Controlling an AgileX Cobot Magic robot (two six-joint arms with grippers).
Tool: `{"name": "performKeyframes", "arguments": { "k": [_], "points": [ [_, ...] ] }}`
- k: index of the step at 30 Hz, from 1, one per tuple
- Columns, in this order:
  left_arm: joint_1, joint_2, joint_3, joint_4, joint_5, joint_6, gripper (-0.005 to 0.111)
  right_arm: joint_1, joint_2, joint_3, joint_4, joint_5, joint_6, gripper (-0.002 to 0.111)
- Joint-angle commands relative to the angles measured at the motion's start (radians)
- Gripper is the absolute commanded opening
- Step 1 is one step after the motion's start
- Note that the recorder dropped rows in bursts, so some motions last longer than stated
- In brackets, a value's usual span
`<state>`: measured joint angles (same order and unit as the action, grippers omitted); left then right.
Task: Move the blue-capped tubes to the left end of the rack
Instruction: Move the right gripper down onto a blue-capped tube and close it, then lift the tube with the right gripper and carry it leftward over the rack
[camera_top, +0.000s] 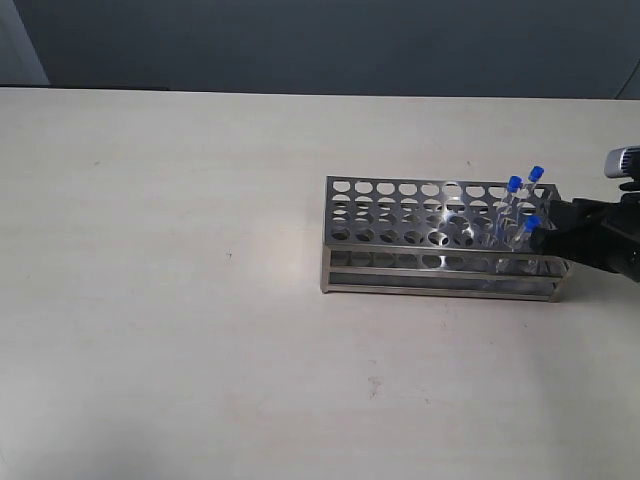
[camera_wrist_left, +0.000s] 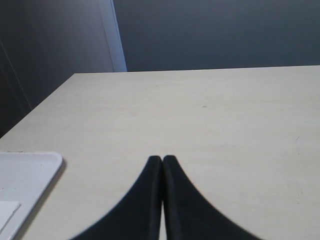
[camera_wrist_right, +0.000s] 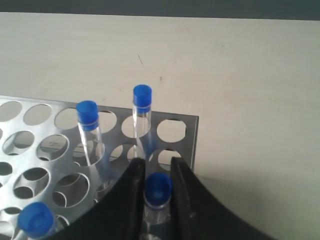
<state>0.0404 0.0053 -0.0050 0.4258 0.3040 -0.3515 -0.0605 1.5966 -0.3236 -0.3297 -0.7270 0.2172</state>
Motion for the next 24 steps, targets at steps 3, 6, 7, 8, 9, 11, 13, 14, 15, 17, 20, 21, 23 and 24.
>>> {"name": "performKeyframes", "arguments": {
  "k": [3, 6, 7, 8, 9, 11, 13, 14, 15, 17, 20, 21, 23, 24],
  "points": [
    [-0.004, -0.005, 0.002, 0.006, -0.008, -0.005, 0.0, 0.002, 0.004, -0.004, -0.001, -0.017, -0.008, 0.0],
    [-0.004, -0.005, 0.002, 0.006, -0.008, -0.005, 0.0, 0.002, 0.004, -0.004, -0.001, -0.017, -0.008, 0.0],
    [-0.004, -0.005, 0.002, 0.006, -0.01, -0.005, 0.0, 0.002, 0.004, -0.004, -0.001, -0.017, -0.008, 0.0],
    [-0.004, -0.005, 0.002, 0.006, -0.011, -0.005, 0.0, 0.002, 0.004, -0.004, -0.001, -0.017, -0.008, 0.0],
    [-0.004, -0.005, 0.002, 0.006, -0.009, -0.005, 0.0, 0.002, 0.004, -0.004, -0.001, -0.017, -0.008, 0.0],
    [-0.004, -0.005, 0.002, 0.006, -0.009, -0.005, 0.0, 0.002, 0.004, -0.004, -0.001, -0.017, -0.008, 0.0],
    [-0.004, -0.005, 0.002, 0.006, -0.009, -0.005, 0.0, 0.002, 0.004, -0.004, -0.001, -0.017, -0.008, 0.0],
    [-0.004, -0.005, 0.002, 0.006, -0.009, -0.005, 0.0, 0.002, 0.004, -0.004, -0.001, -0.017, -0.008, 0.0],
    [-0.004, -0.005, 0.002, 0.006, -0.009, -0.005, 0.0, 0.002, 0.004, -0.004, -0.001, -0.017, -0.008, 0.0],
    [-0.004, -0.005, 0.002, 0.006, -0.009, -0.005, 0.0, 0.002, 0.004, -0.004, -0.001, -0.017, -0.008, 0.0],
    [-0.004, -0.005, 0.002, 0.006, -0.009, -0.005, 0.0, 0.002, -0.014, -0.004, -0.001, -0.066, -0.008, 0.0],
    [-0.004, -0.005, 0.002, 0.006, -0.009, -0.005, 0.0, 0.002, -0.027, -0.004, -0.001, -0.077, -0.008, 0.0],
    [-0.004, -0.005, 0.002, 0.006, -0.009, -0.005, 0.0, 0.002, -0.072, -0.004, -0.001, -0.09, -0.008, 0.0],
    [-0.004, -0.005, 0.002, 0.006, -0.009, -0.005, 0.0, 0.002, -0.1, -0.004, -0.001, -0.09, -0.008, 0.0]
  ]
}}
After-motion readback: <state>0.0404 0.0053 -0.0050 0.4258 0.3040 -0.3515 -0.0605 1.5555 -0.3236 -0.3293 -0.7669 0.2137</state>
